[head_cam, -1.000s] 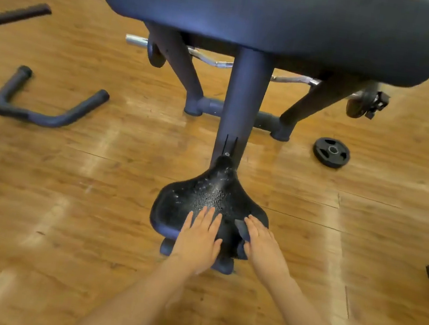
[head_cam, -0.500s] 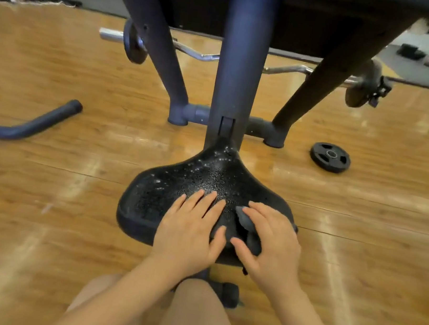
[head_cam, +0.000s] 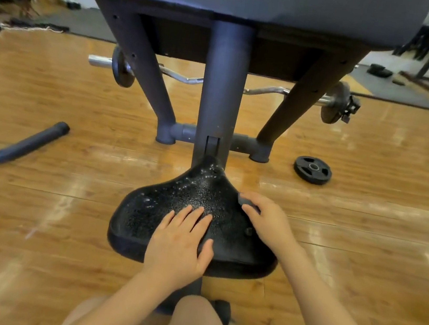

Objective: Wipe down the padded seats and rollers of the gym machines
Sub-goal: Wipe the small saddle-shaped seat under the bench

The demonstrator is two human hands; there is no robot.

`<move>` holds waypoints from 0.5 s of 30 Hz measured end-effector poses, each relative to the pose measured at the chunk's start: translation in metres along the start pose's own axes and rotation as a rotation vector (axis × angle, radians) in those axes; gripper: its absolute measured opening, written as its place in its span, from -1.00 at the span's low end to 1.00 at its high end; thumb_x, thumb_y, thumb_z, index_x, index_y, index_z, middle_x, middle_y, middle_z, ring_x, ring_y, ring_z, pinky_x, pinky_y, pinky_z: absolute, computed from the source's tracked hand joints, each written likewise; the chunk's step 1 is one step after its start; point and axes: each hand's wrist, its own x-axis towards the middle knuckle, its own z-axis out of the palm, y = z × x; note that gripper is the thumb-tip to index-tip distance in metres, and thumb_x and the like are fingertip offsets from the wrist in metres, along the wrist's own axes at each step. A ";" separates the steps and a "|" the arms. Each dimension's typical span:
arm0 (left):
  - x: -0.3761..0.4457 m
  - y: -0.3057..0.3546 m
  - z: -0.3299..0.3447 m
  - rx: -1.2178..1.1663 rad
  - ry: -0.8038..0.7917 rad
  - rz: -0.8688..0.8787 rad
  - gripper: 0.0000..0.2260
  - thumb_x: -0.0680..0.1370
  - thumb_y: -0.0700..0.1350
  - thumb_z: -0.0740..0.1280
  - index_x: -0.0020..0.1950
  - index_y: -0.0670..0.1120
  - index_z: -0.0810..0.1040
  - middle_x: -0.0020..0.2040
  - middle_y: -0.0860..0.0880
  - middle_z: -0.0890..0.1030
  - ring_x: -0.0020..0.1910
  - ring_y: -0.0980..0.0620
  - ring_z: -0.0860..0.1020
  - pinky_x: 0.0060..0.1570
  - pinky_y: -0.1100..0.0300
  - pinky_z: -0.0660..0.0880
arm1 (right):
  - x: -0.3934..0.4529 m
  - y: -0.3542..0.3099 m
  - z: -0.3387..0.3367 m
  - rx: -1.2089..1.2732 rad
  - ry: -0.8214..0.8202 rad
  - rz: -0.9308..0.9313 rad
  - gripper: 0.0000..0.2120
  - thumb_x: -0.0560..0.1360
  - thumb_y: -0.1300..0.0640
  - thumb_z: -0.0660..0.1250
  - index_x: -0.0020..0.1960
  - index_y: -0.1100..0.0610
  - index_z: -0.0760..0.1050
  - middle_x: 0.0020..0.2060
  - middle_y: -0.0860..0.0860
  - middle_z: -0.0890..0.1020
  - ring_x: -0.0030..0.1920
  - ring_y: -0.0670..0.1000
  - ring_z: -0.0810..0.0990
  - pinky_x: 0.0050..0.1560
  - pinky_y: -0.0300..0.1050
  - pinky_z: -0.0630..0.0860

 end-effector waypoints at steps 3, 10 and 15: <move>-0.001 0.000 0.000 -0.010 0.013 -0.002 -0.55 0.47 0.08 0.12 0.21 -0.07 0.60 0.18 -0.05 0.61 0.19 -0.06 0.55 0.20 -0.05 0.43 | -0.044 -0.007 0.001 -0.081 0.058 -0.115 -0.69 0.52 0.19 0.29 0.25 0.06 0.51 0.24 -0.09 0.52 0.30 -0.15 0.38 0.28 -0.31 0.23; -0.001 -0.002 0.007 -0.011 0.052 -0.003 -0.55 0.48 0.09 0.12 0.22 -0.06 0.60 0.19 -0.05 0.60 0.21 -0.06 0.54 0.22 -0.03 0.41 | -0.092 -0.012 -0.002 0.005 0.051 -0.312 -0.70 0.50 0.12 0.22 0.20 0.07 0.54 0.19 -0.19 0.48 0.26 -0.25 0.35 0.31 -0.46 0.16; -0.001 -0.002 0.004 0.006 0.009 -0.008 -0.55 0.47 0.09 0.12 0.20 -0.06 0.61 0.18 -0.05 0.61 0.20 -0.06 0.55 0.20 -0.05 0.44 | -0.010 -0.015 -0.011 -0.015 0.039 -0.068 -0.72 0.55 0.24 0.22 0.24 0.09 0.51 0.18 -0.06 0.55 0.21 -0.09 0.45 0.17 -0.38 0.26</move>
